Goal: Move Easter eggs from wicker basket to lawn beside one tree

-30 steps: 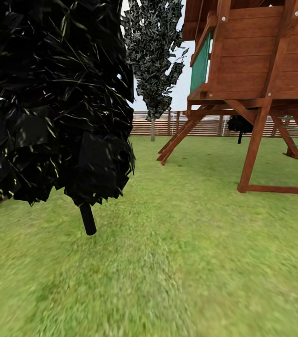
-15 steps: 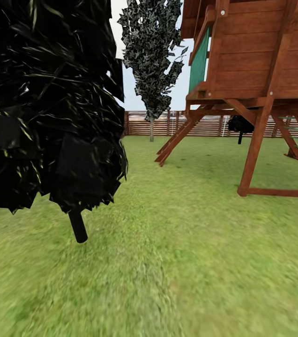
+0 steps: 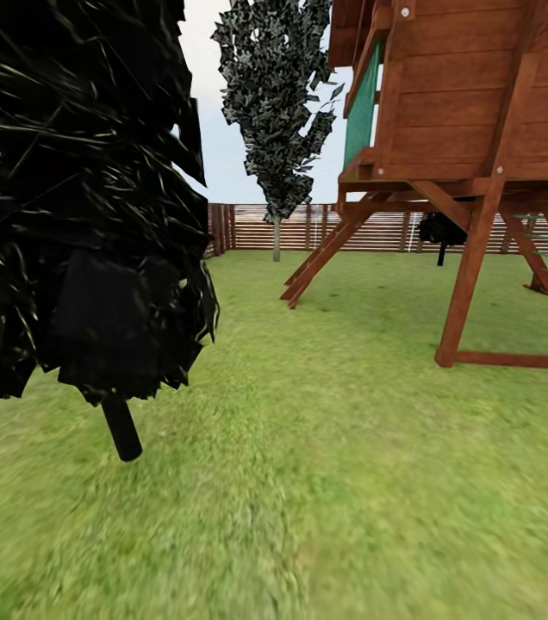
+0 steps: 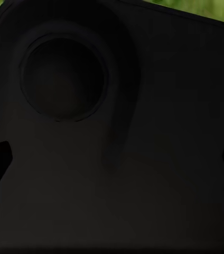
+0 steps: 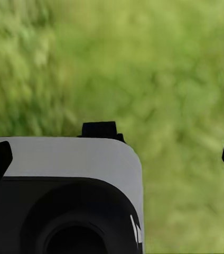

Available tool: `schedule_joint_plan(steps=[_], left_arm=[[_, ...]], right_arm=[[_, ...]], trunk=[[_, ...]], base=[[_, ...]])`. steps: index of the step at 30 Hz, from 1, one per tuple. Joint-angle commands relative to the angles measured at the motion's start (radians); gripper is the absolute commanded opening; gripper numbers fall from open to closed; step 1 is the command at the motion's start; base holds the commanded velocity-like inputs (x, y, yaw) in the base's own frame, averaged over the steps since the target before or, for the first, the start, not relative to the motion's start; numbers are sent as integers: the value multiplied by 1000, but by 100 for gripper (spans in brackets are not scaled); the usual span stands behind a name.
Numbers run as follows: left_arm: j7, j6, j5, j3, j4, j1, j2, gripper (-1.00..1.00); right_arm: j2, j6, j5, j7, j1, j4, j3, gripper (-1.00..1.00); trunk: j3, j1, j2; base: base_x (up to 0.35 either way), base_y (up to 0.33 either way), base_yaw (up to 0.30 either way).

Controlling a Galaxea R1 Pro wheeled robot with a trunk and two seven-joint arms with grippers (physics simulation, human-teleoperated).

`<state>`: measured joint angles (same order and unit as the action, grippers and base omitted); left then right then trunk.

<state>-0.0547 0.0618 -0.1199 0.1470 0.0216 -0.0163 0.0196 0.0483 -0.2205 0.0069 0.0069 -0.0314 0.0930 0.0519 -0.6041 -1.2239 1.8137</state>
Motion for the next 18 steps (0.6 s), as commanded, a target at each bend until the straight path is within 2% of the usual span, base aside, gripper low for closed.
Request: schedule_joint_plan(steps=[1,18], left_arm=[[-5,1,-10,3,1,-1,0,100],[-4,0,-10,3,1,-1,-1,100]], right_arm=[[0,-3,1,1,-1,-1,5,100],[0,-3,1,1,0,-1,5,100]], trunk=[[-1,0,0],[-1,0,0]], base=[[257,-205,0],[257,-206,0]])
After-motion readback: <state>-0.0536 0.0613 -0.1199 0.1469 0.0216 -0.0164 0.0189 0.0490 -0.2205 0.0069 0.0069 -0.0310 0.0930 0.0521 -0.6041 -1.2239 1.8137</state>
